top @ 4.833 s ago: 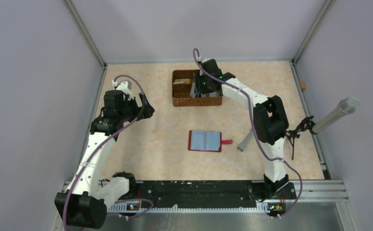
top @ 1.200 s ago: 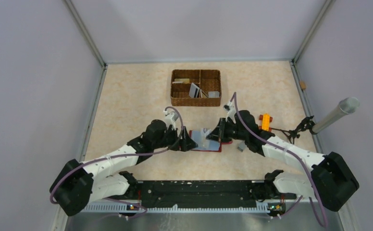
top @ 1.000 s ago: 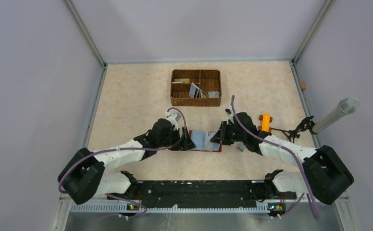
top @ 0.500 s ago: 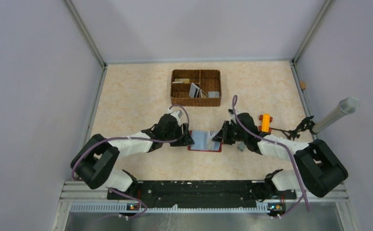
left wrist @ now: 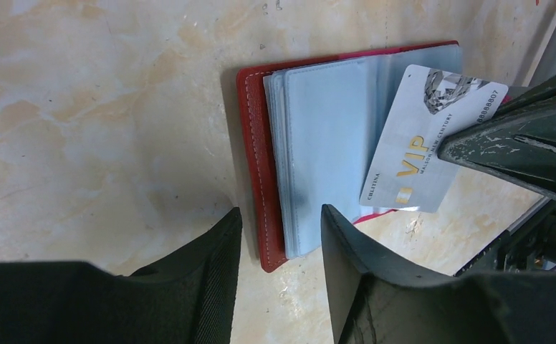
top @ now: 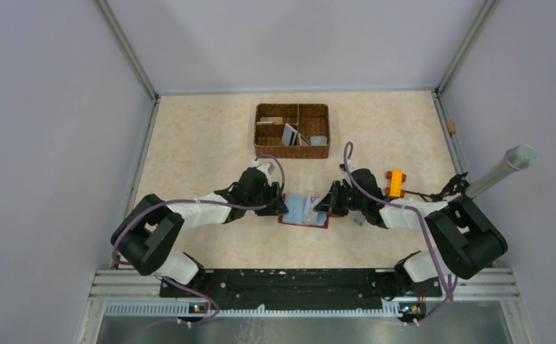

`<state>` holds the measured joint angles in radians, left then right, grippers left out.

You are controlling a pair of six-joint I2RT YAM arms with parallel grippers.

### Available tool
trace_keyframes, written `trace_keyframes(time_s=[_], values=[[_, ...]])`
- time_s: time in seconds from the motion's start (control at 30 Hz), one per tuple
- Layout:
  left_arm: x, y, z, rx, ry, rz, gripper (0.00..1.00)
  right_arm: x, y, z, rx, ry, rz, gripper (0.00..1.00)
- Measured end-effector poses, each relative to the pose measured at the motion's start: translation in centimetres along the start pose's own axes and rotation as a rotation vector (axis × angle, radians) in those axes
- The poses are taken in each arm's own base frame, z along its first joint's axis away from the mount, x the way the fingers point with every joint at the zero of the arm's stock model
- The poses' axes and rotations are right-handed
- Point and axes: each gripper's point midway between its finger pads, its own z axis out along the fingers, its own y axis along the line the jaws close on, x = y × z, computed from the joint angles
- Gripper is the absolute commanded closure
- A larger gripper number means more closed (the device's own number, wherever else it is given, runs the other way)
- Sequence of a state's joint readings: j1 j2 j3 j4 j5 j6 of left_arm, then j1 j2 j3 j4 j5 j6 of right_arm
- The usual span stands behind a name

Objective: Put the credit cards into the card holder
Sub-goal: Insert the credit card into the card holder.

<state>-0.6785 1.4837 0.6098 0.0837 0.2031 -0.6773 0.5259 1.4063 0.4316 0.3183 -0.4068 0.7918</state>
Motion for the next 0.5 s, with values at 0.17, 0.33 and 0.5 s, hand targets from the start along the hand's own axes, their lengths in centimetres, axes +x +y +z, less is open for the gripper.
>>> trace_keyframes(time_s=[0.17, 0.33, 0.5], values=[[0.0, 0.1, 0.1, -0.006, 0.001, 0.0, 0.64, 0.5, -0.4, 0.4, 0.006, 0.021, 0.031, 1.0], [0.0, 0.3, 0.4, -0.013, 0.003, 0.002, 0.69, 0.9, -0.8, 0.9, 0.007, 0.039, 0.059, 1.0], [-0.1, 0.5, 0.5, -0.017, 0.003, 0.001, 0.73, 1.2, -1.1, 1.3, 0.0, 0.046, 0.095, 1.0]])
